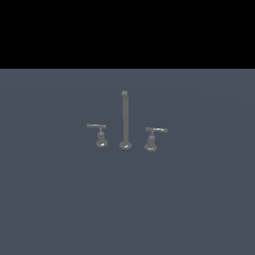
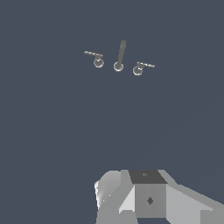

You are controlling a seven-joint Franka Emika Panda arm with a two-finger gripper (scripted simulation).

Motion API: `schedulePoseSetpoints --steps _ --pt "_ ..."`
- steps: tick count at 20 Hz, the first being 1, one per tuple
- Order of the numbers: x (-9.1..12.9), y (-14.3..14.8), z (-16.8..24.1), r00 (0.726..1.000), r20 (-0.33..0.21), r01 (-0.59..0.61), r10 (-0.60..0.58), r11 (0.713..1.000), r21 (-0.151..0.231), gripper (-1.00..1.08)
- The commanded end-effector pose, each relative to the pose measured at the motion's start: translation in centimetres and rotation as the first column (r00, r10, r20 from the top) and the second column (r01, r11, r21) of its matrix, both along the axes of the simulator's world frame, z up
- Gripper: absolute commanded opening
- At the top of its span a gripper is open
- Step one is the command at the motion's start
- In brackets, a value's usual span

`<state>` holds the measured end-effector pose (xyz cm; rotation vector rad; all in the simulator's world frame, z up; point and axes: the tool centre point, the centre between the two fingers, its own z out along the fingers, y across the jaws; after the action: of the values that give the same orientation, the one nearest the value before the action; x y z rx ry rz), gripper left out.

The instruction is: Turn on the faucet by rotating a designated handle.

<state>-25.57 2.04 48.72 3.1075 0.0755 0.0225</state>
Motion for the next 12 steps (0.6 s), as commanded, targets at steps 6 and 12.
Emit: schedulePoseSetpoints --steps 6,12 --pt "0.1 0.3 -0.3 1.0 0.0 0.013 -0.013 1.0 0.0 -1.0" --pt "0.5 1.3 -1.5 0.998 0.0 0.064 -0.064 0.998 0.001 -1.0"
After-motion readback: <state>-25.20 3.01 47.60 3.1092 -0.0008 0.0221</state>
